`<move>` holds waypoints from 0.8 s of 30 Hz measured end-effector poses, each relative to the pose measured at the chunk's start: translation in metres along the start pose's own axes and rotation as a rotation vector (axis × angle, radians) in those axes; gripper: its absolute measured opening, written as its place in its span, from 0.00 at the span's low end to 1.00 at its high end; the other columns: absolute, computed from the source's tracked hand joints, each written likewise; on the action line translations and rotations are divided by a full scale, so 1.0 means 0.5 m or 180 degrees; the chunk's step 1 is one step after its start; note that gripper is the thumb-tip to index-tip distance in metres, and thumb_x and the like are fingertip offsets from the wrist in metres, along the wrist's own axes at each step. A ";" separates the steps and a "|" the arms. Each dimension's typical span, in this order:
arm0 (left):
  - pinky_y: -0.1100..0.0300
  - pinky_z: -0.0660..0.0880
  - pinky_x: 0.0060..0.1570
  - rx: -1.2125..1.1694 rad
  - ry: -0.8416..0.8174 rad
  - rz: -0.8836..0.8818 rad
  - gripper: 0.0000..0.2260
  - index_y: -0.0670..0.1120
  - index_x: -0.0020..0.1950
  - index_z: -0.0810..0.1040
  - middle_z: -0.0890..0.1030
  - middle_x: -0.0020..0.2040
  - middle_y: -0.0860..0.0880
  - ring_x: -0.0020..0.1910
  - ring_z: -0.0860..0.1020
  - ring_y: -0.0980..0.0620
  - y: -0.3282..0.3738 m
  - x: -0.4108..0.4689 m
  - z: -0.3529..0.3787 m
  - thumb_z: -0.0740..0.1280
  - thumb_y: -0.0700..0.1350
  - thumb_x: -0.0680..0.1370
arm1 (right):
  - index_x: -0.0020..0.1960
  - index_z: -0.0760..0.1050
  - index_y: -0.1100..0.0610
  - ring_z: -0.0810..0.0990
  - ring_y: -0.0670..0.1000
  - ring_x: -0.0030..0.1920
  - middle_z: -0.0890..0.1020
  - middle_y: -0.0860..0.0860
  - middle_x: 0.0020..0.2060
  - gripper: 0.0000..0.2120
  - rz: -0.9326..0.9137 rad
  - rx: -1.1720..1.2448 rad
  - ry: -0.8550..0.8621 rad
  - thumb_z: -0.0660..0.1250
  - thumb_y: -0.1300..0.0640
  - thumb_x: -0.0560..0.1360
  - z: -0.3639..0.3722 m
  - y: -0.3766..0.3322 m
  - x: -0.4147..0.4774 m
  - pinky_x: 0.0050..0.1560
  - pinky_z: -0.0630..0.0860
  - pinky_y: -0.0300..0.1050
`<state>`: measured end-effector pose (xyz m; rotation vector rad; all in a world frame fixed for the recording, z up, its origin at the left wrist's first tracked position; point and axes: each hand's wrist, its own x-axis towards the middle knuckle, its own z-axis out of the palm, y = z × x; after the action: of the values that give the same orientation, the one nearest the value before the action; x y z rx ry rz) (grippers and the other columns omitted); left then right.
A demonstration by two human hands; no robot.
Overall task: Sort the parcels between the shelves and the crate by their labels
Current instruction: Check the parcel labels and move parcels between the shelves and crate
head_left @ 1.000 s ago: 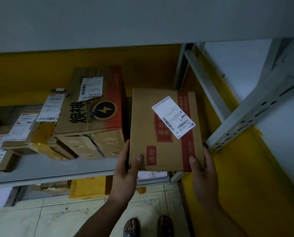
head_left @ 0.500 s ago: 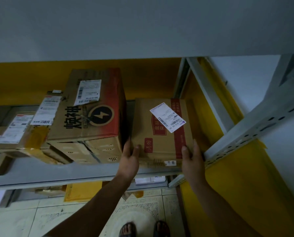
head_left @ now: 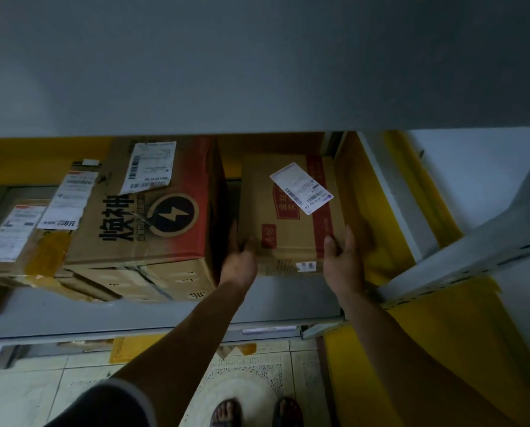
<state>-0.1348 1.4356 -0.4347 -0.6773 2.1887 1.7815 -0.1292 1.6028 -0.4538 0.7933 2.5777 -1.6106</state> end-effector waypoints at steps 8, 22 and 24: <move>0.42 0.63 0.71 -0.0021 -0.0127 -0.0121 0.24 0.61 0.78 0.48 0.61 0.77 0.47 0.72 0.66 0.39 0.036 0.029 0.021 0.53 0.52 0.84 | 0.79 0.51 0.53 0.66 0.61 0.72 0.65 0.58 0.74 0.28 0.0107 -0.0009 0.0068 0.57 0.51 0.83 -0.010 -0.025 0.042 0.68 0.67 0.53; 0.59 0.70 0.64 0.0080 0.0106 0.0860 0.22 0.55 0.74 0.63 0.68 0.72 0.53 0.70 0.68 0.52 0.039 -0.087 -0.007 0.62 0.43 0.81 | 0.74 0.64 0.50 0.67 0.49 0.72 0.67 0.48 0.73 0.23 -0.1241 0.0483 -0.0231 0.62 0.59 0.80 0.003 -0.070 -0.080 0.69 0.70 0.51; 0.68 0.70 0.58 0.0090 0.0006 0.1003 0.19 0.54 0.71 0.69 0.72 0.66 0.56 0.67 0.70 0.56 0.044 -0.107 -0.019 0.63 0.42 0.81 | 0.73 0.66 0.50 0.67 0.44 0.70 0.68 0.46 0.71 0.21 -0.1265 0.0471 -0.0436 0.62 0.58 0.81 0.020 -0.080 -0.098 0.66 0.71 0.44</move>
<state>-0.0986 1.4403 -0.3890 -0.3410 2.4261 1.8861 -0.1055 1.5602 -0.4123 0.1630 2.6616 -1.8913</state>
